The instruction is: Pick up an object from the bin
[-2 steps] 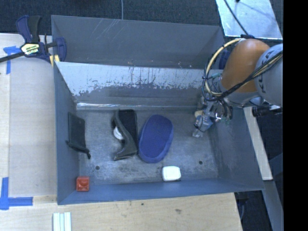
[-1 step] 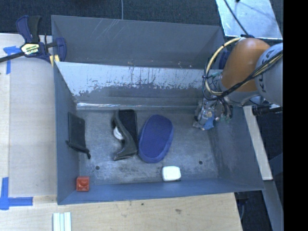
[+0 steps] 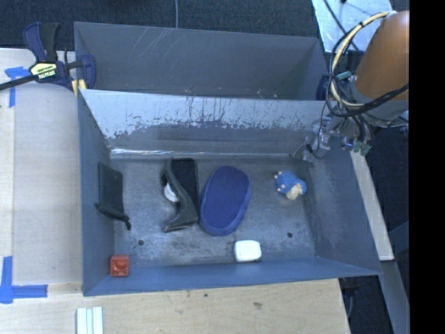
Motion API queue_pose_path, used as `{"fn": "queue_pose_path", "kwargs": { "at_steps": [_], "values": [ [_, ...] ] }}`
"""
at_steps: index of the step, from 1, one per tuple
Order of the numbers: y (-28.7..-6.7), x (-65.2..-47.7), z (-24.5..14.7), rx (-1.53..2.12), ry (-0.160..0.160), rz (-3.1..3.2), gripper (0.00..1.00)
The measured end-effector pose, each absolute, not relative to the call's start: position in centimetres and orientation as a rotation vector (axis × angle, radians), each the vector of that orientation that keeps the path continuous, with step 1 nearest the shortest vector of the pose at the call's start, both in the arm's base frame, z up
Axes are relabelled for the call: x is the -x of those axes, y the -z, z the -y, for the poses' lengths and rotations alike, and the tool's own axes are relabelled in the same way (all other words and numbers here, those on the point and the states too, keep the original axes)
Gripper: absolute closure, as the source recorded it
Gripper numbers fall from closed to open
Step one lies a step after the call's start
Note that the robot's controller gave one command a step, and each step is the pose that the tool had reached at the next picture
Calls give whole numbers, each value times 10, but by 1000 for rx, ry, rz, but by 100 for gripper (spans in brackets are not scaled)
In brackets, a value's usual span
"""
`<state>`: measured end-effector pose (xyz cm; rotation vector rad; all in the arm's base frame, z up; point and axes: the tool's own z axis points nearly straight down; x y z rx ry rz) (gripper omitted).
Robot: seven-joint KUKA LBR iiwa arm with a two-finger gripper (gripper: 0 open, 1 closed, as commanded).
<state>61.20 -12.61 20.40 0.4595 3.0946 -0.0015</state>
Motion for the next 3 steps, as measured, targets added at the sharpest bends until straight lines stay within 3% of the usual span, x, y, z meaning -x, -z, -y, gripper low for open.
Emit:
{"fn": "queue_pose_path", "kwargs": {
  "at_steps": [1,2,3],
  "values": [
    [-199,-610,126,-460,1,-3104,0],
    [-148,-581,146,-1219,2,-2897,0],
    [-94,-618,126,-1360,-7,-2831,0]
  ]
}}
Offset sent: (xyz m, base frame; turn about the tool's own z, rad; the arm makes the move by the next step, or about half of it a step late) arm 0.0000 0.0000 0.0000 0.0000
